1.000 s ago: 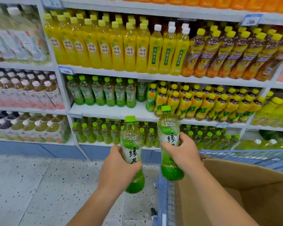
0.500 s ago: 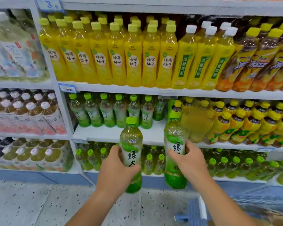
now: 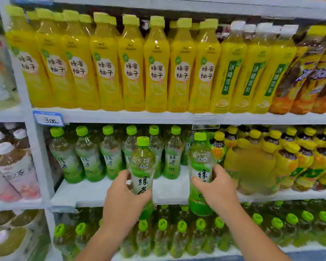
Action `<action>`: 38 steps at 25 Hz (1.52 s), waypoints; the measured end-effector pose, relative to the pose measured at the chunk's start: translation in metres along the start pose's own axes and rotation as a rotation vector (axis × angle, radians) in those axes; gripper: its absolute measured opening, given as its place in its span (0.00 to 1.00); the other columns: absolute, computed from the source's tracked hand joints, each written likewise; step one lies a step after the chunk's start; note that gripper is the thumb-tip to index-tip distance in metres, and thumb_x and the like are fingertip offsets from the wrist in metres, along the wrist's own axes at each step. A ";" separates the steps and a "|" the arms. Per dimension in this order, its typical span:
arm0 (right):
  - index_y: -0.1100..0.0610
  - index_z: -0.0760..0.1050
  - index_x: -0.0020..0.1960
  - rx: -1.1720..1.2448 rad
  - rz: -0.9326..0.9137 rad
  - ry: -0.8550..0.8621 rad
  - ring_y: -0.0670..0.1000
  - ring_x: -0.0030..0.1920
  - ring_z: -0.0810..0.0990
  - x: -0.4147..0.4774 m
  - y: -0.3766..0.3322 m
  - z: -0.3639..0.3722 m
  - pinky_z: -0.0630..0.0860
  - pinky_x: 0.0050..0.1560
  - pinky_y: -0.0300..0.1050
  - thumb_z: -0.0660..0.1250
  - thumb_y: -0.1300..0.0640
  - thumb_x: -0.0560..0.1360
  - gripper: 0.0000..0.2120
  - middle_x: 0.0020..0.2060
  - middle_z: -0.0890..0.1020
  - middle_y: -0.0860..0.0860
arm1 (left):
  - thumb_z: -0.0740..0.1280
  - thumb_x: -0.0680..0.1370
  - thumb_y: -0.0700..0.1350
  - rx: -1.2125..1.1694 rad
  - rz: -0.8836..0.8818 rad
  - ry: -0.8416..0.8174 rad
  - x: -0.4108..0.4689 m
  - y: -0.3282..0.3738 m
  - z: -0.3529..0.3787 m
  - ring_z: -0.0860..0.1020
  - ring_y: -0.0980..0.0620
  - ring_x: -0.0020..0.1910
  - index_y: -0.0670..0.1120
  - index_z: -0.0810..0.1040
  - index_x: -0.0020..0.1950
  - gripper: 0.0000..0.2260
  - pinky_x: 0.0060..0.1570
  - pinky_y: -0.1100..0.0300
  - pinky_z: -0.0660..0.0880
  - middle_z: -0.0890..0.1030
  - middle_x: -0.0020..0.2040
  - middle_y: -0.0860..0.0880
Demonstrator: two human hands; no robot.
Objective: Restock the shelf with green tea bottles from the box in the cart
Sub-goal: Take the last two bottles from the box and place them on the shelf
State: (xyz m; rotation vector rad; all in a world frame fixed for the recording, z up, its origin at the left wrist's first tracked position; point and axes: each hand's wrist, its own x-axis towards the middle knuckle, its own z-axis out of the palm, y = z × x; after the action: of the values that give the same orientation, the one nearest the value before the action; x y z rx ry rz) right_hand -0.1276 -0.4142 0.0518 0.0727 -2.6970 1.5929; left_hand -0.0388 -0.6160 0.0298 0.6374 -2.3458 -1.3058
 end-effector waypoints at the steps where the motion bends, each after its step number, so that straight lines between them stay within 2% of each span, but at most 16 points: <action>1: 0.49 0.71 0.43 0.002 -0.029 0.038 0.47 0.32 0.75 0.008 0.006 0.009 0.67 0.29 0.38 0.75 0.55 0.71 0.11 0.34 0.77 0.46 | 0.78 0.69 0.49 -0.010 0.041 0.017 0.012 -0.011 0.007 0.80 0.63 0.39 0.58 0.75 0.47 0.15 0.35 0.62 0.78 0.83 0.41 0.58; 3: 0.48 0.69 0.42 0.030 -0.087 0.091 0.47 0.31 0.72 0.022 0.020 0.028 0.63 0.29 0.38 0.74 0.57 0.72 0.13 0.32 0.74 0.45 | 0.78 0.69 0.49 -0.032 0.110 0.055 0.031 -0.031 0.018 0.80 0.62 0.41 0.57 0.76 0.49 0.14 0.37 0.64 0.77 0.83 0.42 0.59; 8: 0.50 0.73 0.53 0.150 -0.192 0.180 0.46 0.41 0.79 0.037 0.052 0.068 0.70 0.35 0.39 0.73 0.58 0.72 0.13 0.42 0.81 0.47 | 0.78 0.70 0.49 -0.077 0.276 0.131 0.062 -0.070 0.042 0.78 0.64 0.42 0.57 0.77 0.50 0.14 0.38 0.64 0.77 0.82 0.43 0.60; 12: 0.51 0.72 0.54 0.167 -0.266 0.221 0.44 0.38 0.77 0.047 0.070 0.081 0.68 0.33 0.37 0.71 0.58 0.75 0.11 0.40 0.79 0.46 | 0.75 0.68 0.58 -0.080 0.363 0.167 0.080 -0.097 0.058 0.80 0.58 0.48 0.53 0.77 0.62 0.24 0.46 0.54 0.82 0.82 0.50 0.60; 17: 0.50 0.70 0.60 0.116 -0.346 0.236 0.35 0.45 0.76 0.050 0.092 0.097 0.73 0.37 0.27 0.70 0.55 0.76 0.15 0.48 0.79 0.42 | 0.72 0.69 0.63 -0.092 0.415 0.176 0.080 -0.111 0.063 0.79 0.56 0.59 0.52 0.72 0.73 0.35 0.57 0.51 0.80 0.81 0.59 0.59; 19: 0.49 0.69 0.65 0.030 -0.349 0.249 0.40 0.50 0.77 0.049 0.107 0.102 0.77 0.51 0.38 0.68 0.47 0.77 0.18 0.52 0.78 0.44 | 0.74 0.71 0.60 -0.120 0.408 0.159 0.077 -0.113 0.064 0.76 0.56 0.63 0.50 0.67 0.77 0.38 0.63 0.52 0.77 0.79 0.64 0.57; 20: 0.48 0.68 0.68 -0.054 -0.347 0.264 0.44 0.54 0.76 0.048 0.115 0.103 0.77 0.57 0.45 0.66 0.43 0.76 0.23 0.55 0.77 0.46 | 0.75 0.71 0.58 -0.124 0.417 0.148 0.075 -0.114 0.064 0.75 0.60 0.63 0.50 0.66 0.78 0.38 0.63 0.55 0.76 0.78 0.63 0.59; 22: 0.50 0.65 0.73 -0.231 -0.346 0.295 0.49 0.61 0.73 0.041 0.125 0.103 0.75 0.61 0.50 0.65 0.38 0.76 0.30 0.60 0.73 0.49 | 0.77 0.72 0.52 -0.125 0.430 0.092 0.069 -0.116 0.061 0.73 0.70 0.58 0.52 0.61 0.80 0.40 0.60 0.67 0.73 0.74 0.58 0.67; 23: 0.52 0.64 0.74 -0.250 -0.349 0.309 0.50 0.62 0.73 0.040 0.128 0.102 0.75 0.61 0.49 0.66 0.39 0.76 0.32 0.61 0.73 0.49 | 0.78 0.72 0.49 -0.126 0.426 0.047 0.067 -0.117 0.059 0.73 0.71 0.57 0.53 0.57 0.81 0.43 0.60 0.68 0.72 0.73 0.59 0.68; 25: 0.56 0.64 0.72 -0.196 -0.324 0.325 0.52 0.59 0.77 0.039 0.123 0.102 0.77 0.55 0.48 0.69 0.42 0.75 0.32 0.59 0.76 0.49 | 0.79 0.71 0.50 -0.129 0.432 -0.011 0.066 -0.122 0.055 0.72 0.64 0.62 0.55 0.54 0.82 0.47 0.66 0.58 0.72 0.71 0.66 0.64; 27: 0.57 0.67 0.64 -0.212 -0.279 0.332 0.53 0.49 0.79 0.047 0.116 0.106 0.76 0.43 0.46 0.70 0.45 0.76 0.24 0.51 0.79 0.51 | 0.79 0.70 0.54 -0.136 0.424 -0.013 0.068 -0.128 0.052 0.71 0.57 0.68 0.54 0.56 0.82 0.46 0.69 0.53 0.71 0.70 0.70 0.60; 29: 0.56 0.69 0.53 -0.253 -0.245 0.361 0.53 0.43 0.79 0.055 0.112 0.110 0.76 0.39 0.47 0.69 0.46 0.77 0.16 0.45 0.80 0.52 | 0.78 0.69 0.56 -0.171 0.413 -0.015 0.068 -0.131 0.052 0.72 0.54 0.67 0.51 0.61 0.80 0.44 0.67 0.55 0.72 0.72 0.72 0.56; 31: 0.57 0.71 0.50 -0.259 -0.239 0.398 0.53 0.43 0.78 0.061 0.113 0.115 0.78 0.42 0.49 0.69 0.46 0.77 0.15 0.45 0.79 0.53 | 0.79 0.69 0.53 -0.207 0.396 -0.007 0.068 -0.130 0.052 0.75 0.59 0.58 0.48 0.66 0.78 0.40 0.61 0.63 0.73 0.76 0.65 0.58; 33: 0.60 0.74 0.54 -0.310 -0.239 0.441 0.53 0.45 0.76 0.064 0.114 0.117 0.76 0.44 0.48 0.68 0.45 0.77 0.18 0.49 0.77 0.54 | 0.80 0.69 0.49 -0.245 0.382 -0.022 0.068 -0.129 0.052 0.75 0.69 0.47 0.46 0.72 0.74 0.35 0.50 0.74 0.70 0.75 0.51 0.67; 36: 0.61 0.74 0.62 -0.318 -0.239 0.482 0.55 0.50 0.77 0.069 0.116 0.120 0.76 0.50 0.49 0.67 0.44 0.78 0.23 0.54 0.74 0.55 | 0.80 0.69 0.47 -0.285 0.371 -0.040 0.068 -0.129 0.052 0.72 0.72 0.45 0.47 0.74 0.71 0.32 0.47 0.72 0.69 0.72 0.46 0.70; 38: 0.60 0.73 0.59 -0.268 -0.244 0.486 0.54 0.49 0.76 0.072 0.118 0.121 0.75 0.47 0.48 0.68 0.45 0.77 0.21 0.51 0.77 0.55 | 0.80 0.69 0.47 -0.292 0.371 -0.033 0.067 -0.129 0.051 0.73 0.71 0.46 0.53 0.76 0.67 0.28 0.51 0.68 0.72 0.73 0.47 0.70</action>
State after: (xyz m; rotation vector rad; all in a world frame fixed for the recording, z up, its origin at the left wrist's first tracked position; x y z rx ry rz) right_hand -0.2024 -0.4657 -0.1074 0.0090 -2.3794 1.0128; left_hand -0.0953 -0.6783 -0.0995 0.0860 -2.1058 -1.4443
